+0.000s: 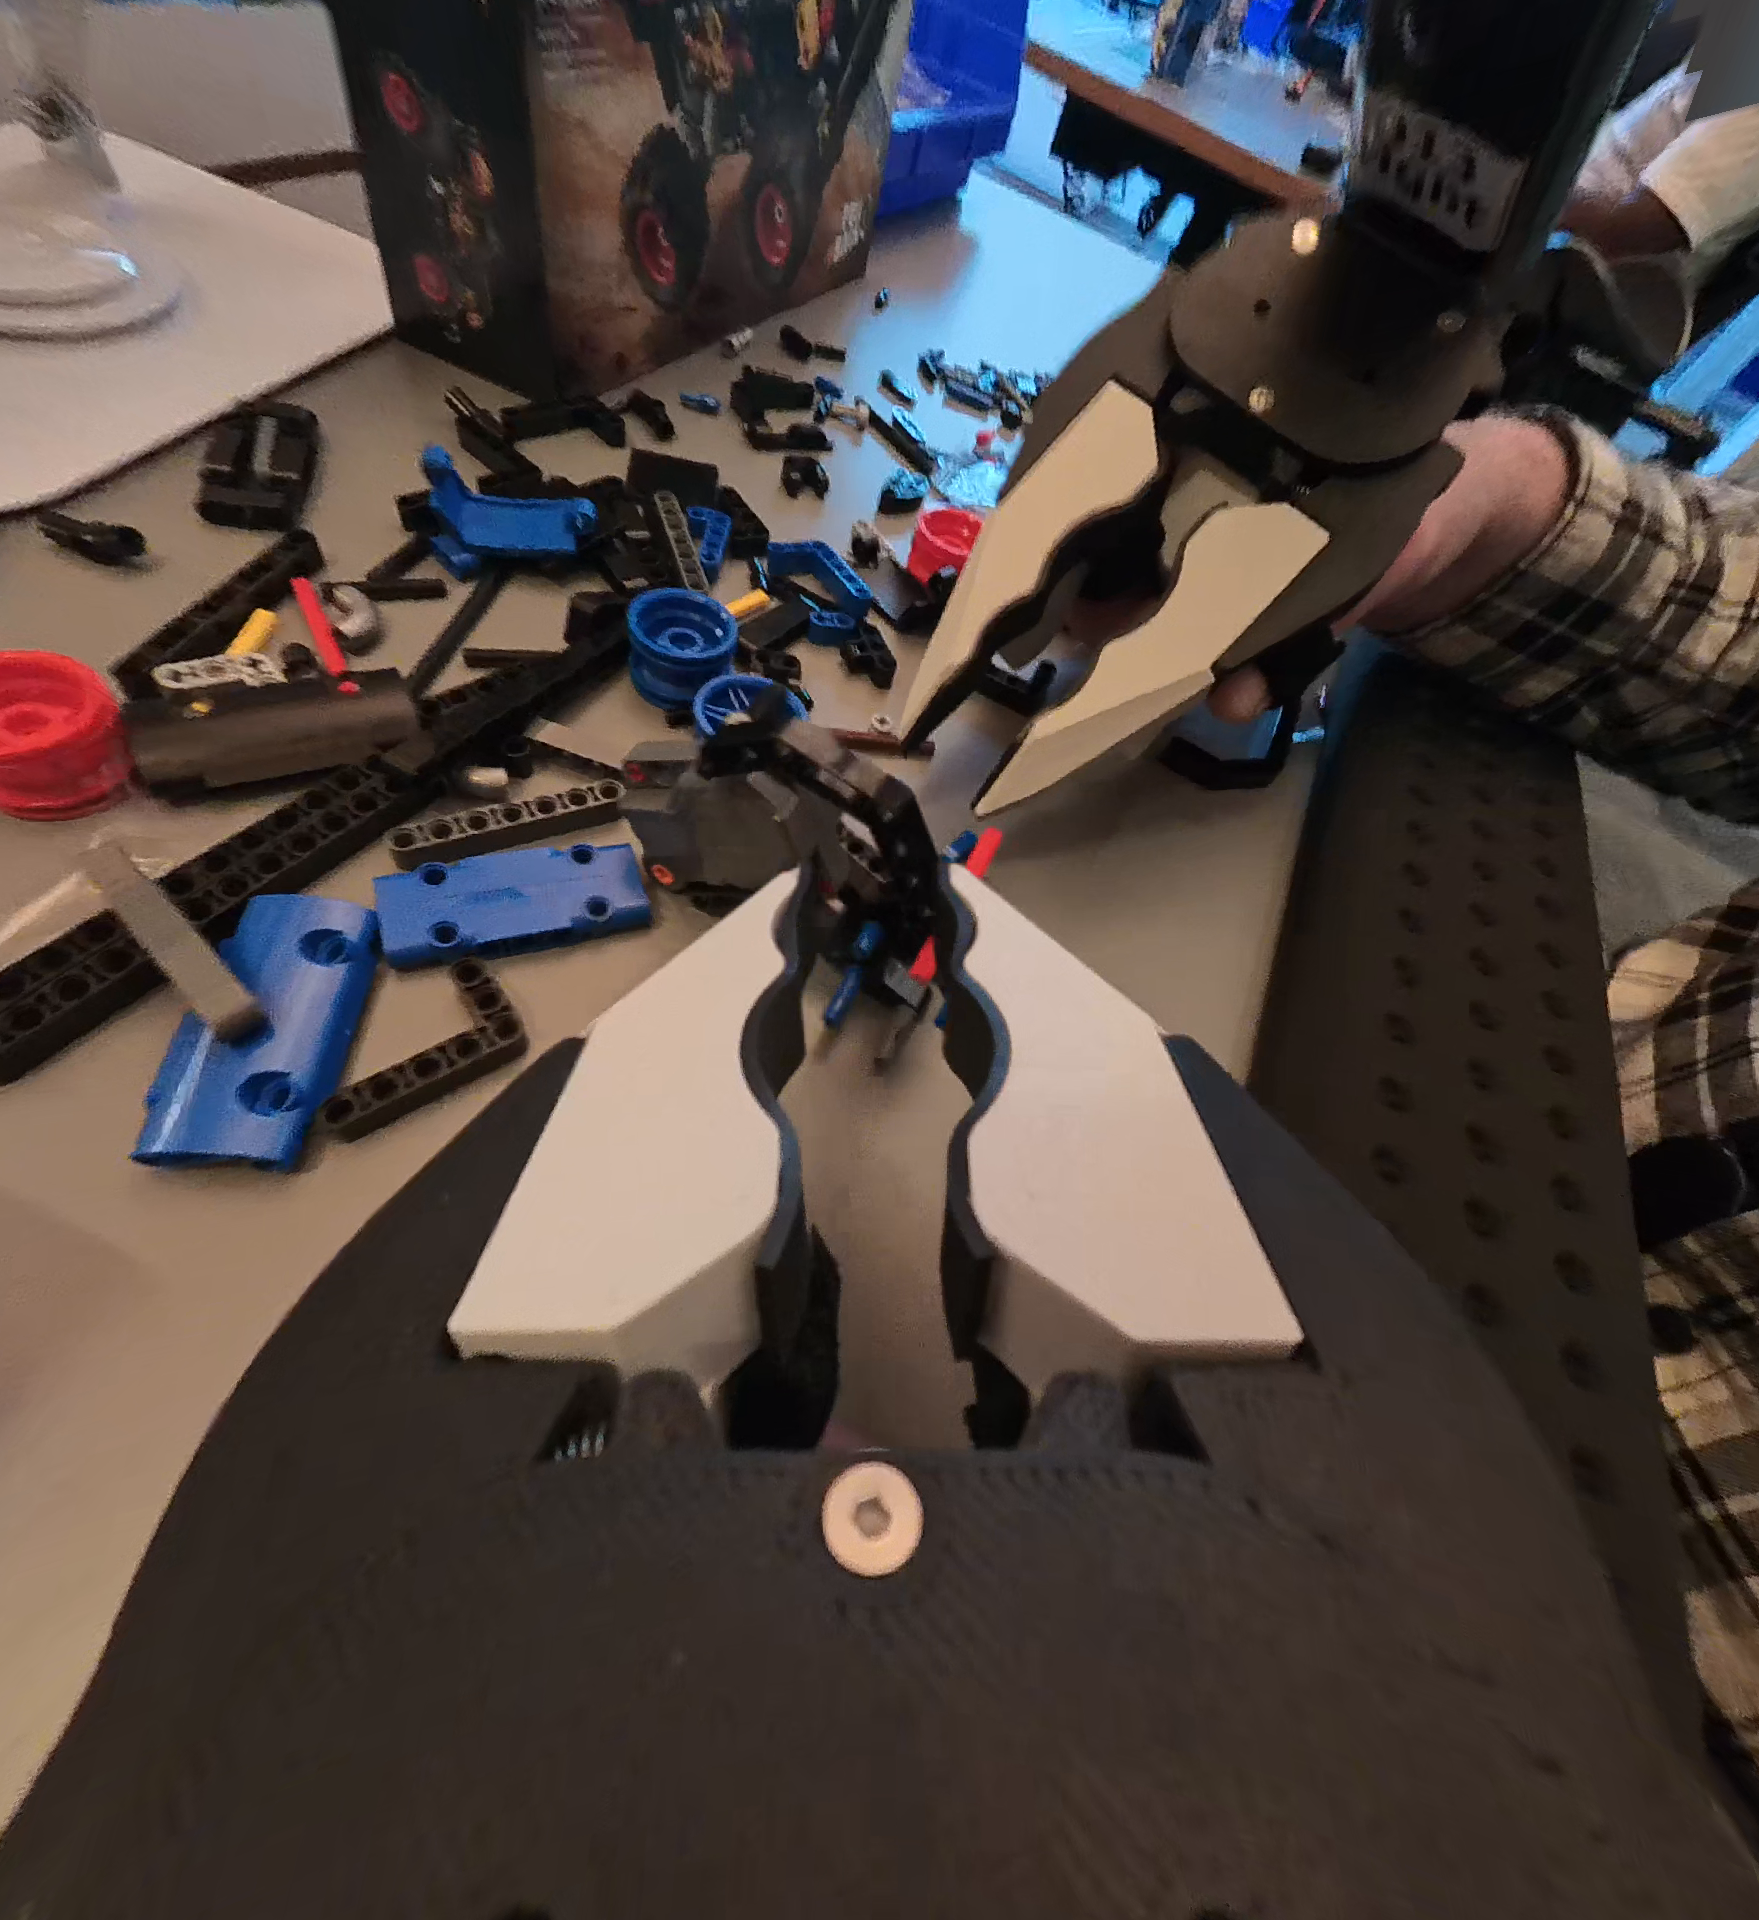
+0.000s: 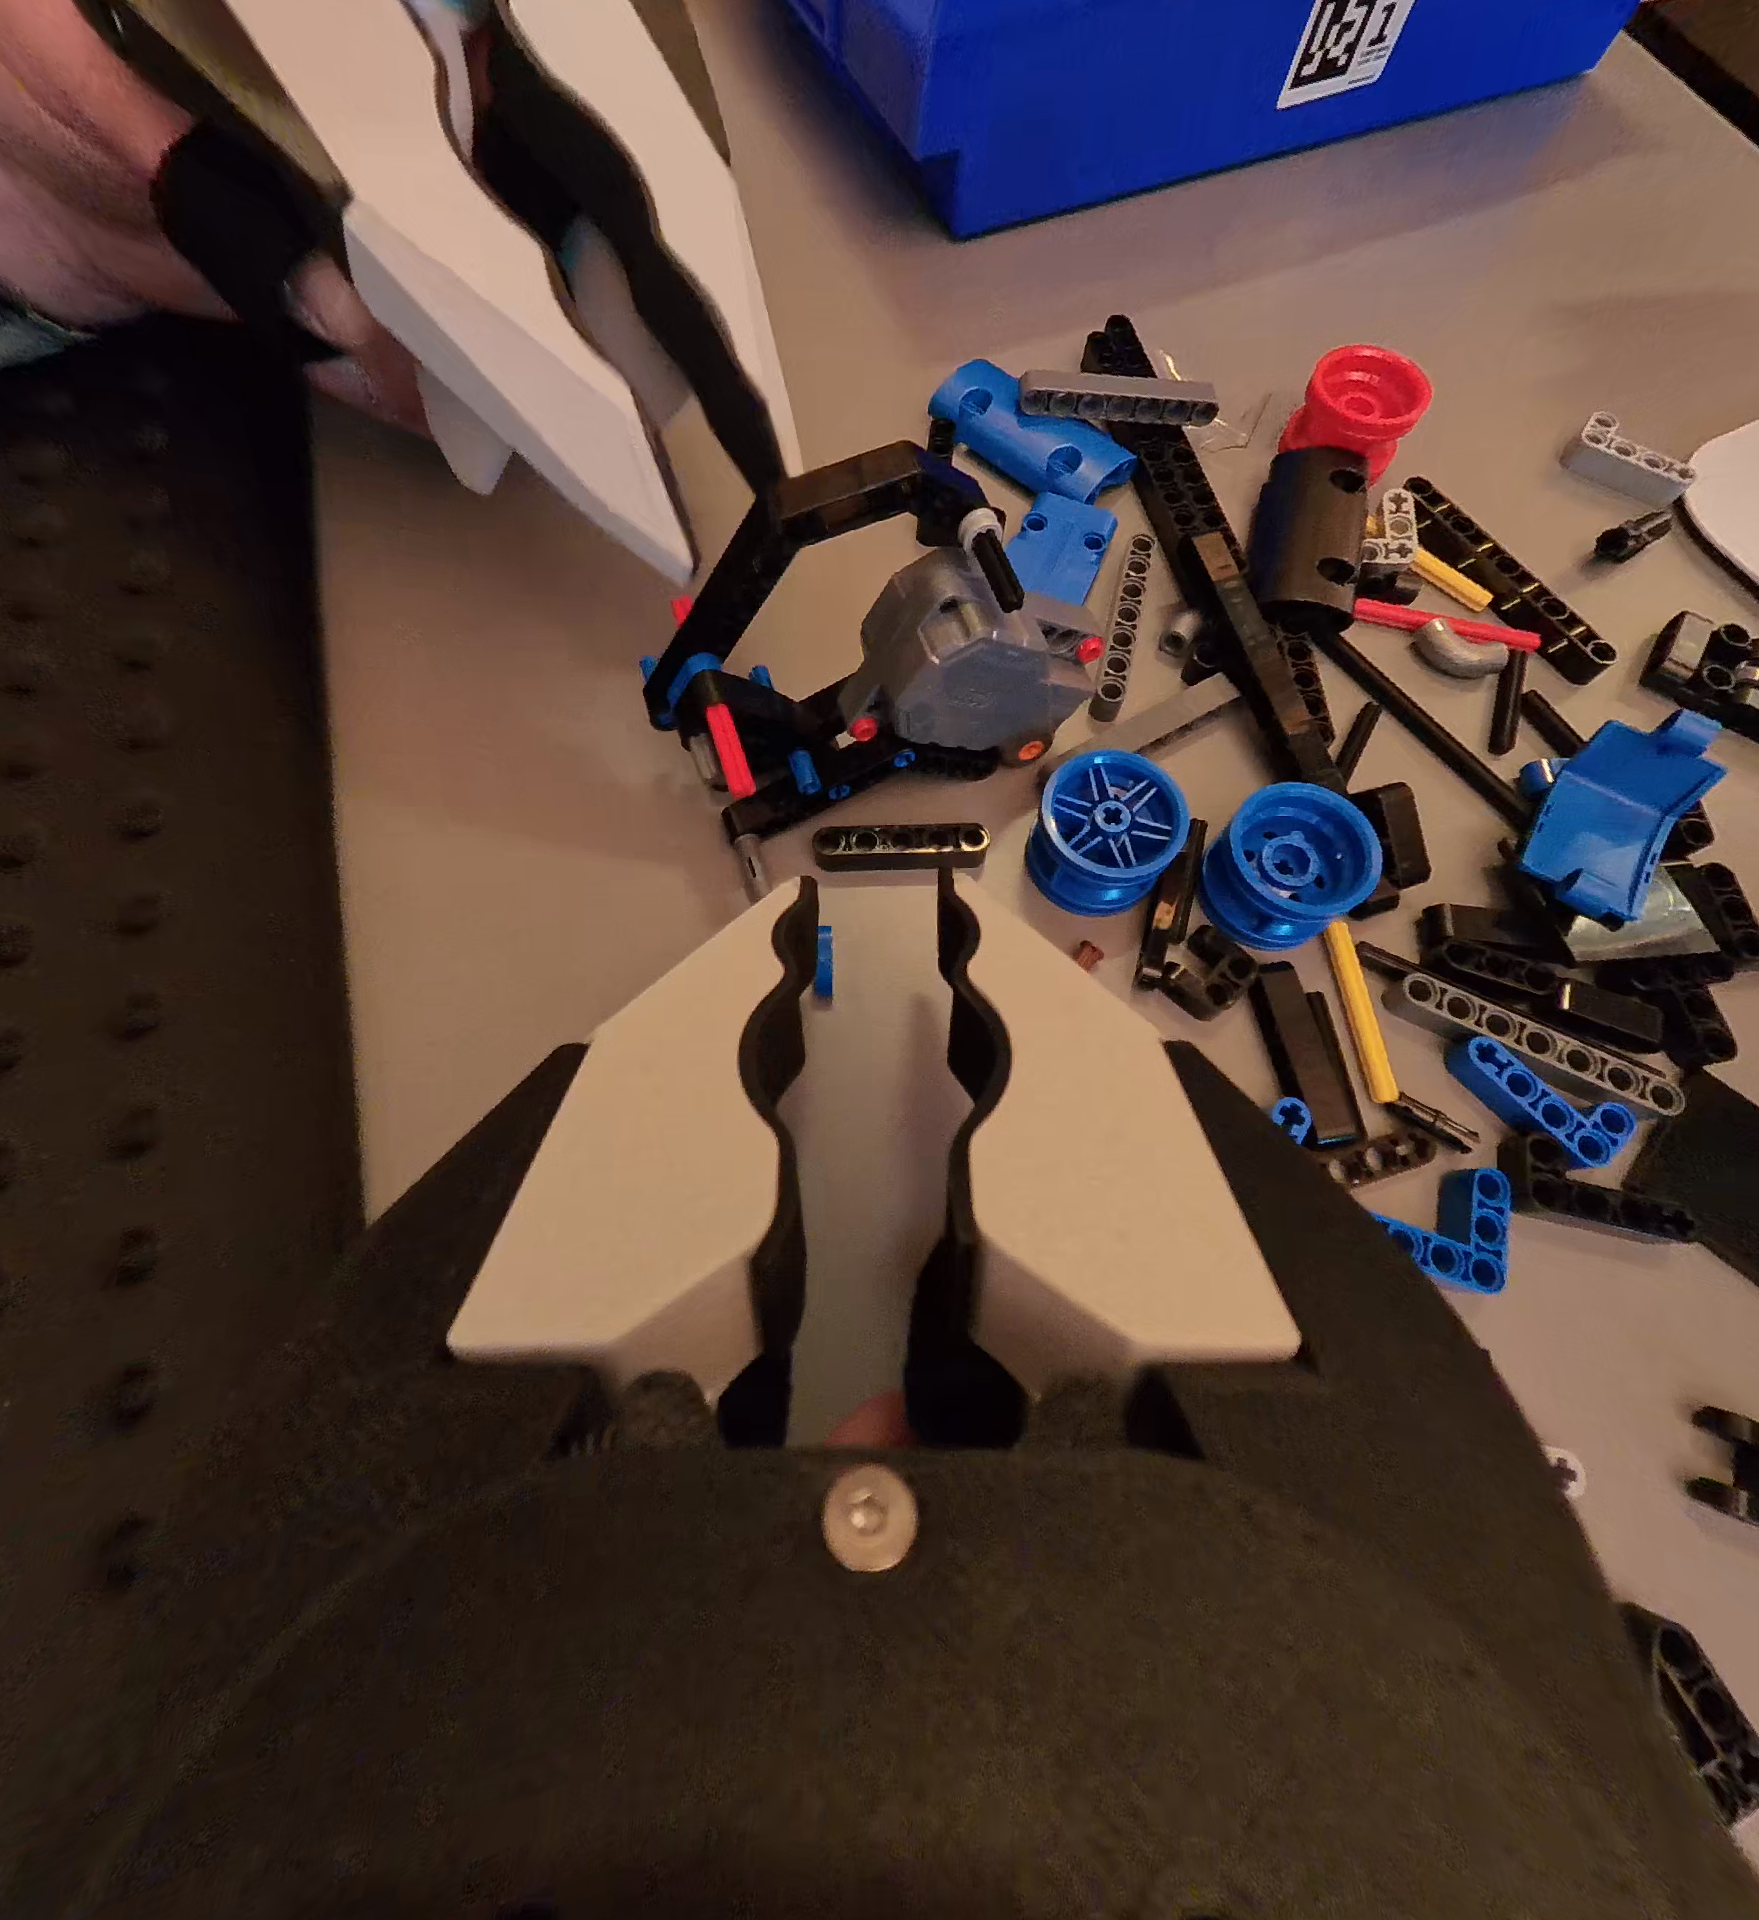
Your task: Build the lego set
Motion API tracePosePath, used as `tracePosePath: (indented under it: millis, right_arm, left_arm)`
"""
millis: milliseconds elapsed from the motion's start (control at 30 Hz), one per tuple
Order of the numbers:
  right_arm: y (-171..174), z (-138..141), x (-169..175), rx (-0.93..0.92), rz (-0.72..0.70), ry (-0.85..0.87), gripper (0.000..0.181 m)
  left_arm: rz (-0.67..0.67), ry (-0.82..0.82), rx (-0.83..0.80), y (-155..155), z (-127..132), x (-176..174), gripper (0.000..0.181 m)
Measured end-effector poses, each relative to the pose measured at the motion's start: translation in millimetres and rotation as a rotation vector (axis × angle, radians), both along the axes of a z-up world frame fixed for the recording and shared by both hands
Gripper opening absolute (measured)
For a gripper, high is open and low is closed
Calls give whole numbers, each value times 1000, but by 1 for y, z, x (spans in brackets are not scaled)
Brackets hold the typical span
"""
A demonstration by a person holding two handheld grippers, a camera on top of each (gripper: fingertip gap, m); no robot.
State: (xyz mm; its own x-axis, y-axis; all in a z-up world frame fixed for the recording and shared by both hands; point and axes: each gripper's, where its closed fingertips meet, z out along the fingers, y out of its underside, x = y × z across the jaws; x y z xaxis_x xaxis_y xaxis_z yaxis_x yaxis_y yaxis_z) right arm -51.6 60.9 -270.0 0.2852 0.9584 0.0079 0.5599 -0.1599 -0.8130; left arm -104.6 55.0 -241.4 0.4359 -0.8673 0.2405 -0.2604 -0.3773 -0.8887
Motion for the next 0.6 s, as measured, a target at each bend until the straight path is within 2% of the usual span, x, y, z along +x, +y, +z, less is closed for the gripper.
tracePosePath:
  millis: [133,333,600]
  right_arm:
    - [0,-2,0,-1,-1,-5,21]
    - [1,-1,1,2,-4,-1,22]
    - [0,-1,0,2,5,0,22]
  left_arm:
    - [25,-78,-14,4,11,-6,19]
    - [10,-14,-6,2,1,-1,19]
    - [21,-16,5,4,2,-2,18]
